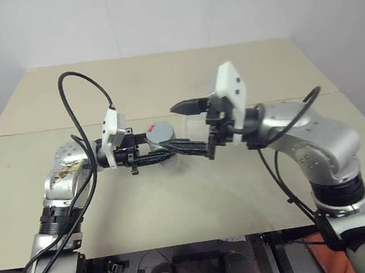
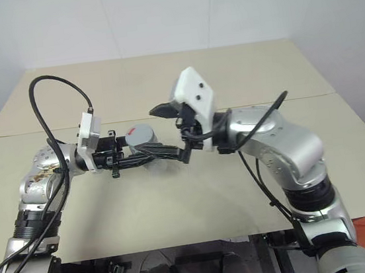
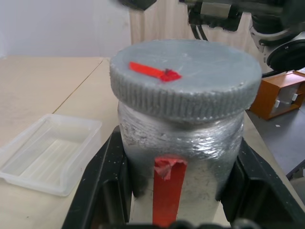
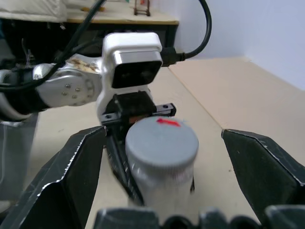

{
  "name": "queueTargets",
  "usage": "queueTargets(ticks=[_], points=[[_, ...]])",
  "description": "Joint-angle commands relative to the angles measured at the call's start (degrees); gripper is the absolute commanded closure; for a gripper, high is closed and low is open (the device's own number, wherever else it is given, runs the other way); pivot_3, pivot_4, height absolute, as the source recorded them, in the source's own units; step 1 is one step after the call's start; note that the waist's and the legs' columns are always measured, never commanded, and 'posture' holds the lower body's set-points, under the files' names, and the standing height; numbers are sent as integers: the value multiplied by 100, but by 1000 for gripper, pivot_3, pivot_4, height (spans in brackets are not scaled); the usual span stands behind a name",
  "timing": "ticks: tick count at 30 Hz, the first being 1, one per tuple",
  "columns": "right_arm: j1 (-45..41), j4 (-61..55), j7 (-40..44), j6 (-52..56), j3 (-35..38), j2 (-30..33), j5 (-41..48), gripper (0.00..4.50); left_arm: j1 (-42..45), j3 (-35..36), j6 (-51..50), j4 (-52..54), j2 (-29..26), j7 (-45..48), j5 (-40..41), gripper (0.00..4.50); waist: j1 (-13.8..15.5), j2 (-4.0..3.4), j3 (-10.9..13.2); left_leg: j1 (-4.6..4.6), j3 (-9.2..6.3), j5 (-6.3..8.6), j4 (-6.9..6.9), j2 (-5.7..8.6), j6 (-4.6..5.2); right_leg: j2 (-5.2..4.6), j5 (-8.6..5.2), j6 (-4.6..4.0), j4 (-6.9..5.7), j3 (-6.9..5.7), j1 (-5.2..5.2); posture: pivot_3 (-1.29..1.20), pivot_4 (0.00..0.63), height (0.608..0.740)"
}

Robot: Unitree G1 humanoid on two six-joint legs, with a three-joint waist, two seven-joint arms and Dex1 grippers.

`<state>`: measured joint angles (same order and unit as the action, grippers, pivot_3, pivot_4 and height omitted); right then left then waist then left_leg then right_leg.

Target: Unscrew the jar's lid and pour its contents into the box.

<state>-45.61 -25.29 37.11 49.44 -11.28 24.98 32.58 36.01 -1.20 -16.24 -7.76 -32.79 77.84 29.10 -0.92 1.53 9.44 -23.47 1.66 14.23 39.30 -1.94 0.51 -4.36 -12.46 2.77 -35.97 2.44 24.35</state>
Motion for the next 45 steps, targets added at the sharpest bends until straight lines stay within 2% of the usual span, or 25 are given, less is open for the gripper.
queueTargets(ticks=[1, 10, 45], points=[[-252, 88, -188, -83, -3, -156, -183, 0, 133, 37, 83, 72, 2, 20, -2, 2523, 2, 0, 0, -1, 0, 0, 0, 0, 0, 0, 0, 0, 0, 0, 1, 0, 150, 740], [-395, 327, -154, -157, -33, -360, -388, 0, 86, 68, 48, 156, -32, 4, 29, 2523, 10, 0, 0, -2, 0, 0, 0, 0, 0, -1, 0, 0, -4, -1, 1, 0, 150, 740], [-61, 11, 181, -124, 302, 200, -262, 0, 3, 91, 11, 194, -139, 33, 61, 2523, 8, 0, 0, -2, 0, 0, 0, 0, 0, 0, 0, 0, 0, -1, 1, 0, 150, 740]])
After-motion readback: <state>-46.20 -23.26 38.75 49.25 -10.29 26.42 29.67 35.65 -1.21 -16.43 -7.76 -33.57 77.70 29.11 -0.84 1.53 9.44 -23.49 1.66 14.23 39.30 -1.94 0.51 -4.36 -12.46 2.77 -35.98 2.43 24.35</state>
